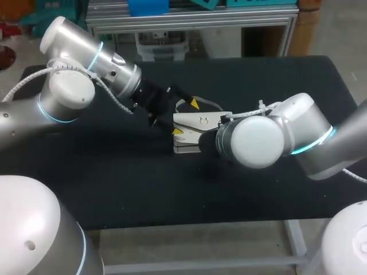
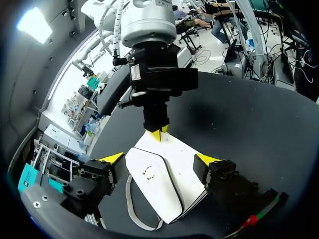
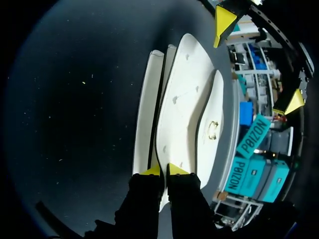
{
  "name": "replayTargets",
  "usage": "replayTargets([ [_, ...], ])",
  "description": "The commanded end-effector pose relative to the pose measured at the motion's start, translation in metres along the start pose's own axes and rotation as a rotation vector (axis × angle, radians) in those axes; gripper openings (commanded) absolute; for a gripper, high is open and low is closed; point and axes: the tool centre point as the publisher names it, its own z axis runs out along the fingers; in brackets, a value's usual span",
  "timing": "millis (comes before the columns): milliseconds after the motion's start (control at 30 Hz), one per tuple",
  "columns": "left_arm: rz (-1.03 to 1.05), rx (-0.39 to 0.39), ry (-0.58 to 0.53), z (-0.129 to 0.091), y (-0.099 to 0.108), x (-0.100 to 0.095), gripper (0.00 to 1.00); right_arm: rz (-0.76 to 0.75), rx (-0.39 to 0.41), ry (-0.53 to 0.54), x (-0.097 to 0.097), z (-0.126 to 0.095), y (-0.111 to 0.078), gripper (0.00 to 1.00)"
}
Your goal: Pick up the bag, open it, inspect its contents, close it, and place it on the opposite side
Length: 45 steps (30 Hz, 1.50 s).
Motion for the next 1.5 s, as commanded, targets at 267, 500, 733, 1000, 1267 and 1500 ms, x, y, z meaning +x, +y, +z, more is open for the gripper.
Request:
replayTargets([
  [267, 0.16, -0.064, -0.109, 0.021, 0.009, 0.005, 0.58, 0.005, -0.019, -0.073, 0.01, 0.004, -0.002, 0.0],
  [500, 0.221, -0.065, -0.119, 0.02, 0.013, 0.01, 0.54, 0.005, -0.019, -0.073, 0.01, 0.004, -0.002, 0.0],
  [733, 0.269, -0.085, -0.13, 0.028, 0.02, 0.015, 0.48, 0.005, -0.019, -0.073, 0.01, 0.004, -0.002, 0.0],
  [1000, 0.315, -0.12, -0.151, 0.037, 0.028, 0.013, 0.44, 0.005, -0.019, -0.073, 0.01, 0.004, -0.002, 0.0],
  [1267, 0.371, -0.183, -0.153, 0.044, 0.032, 0.011, 0.4, 0.005, -0.019, -0.073, 0.01, 0.004, -0.002, 0.0],
  [1500, 0.383, -0.26, -0.189, 0.049, 0.041, 0.007, 0.28, 0.005, -0.019, -0.073, 0.01, 0.004, -0.002, 0.0],
])
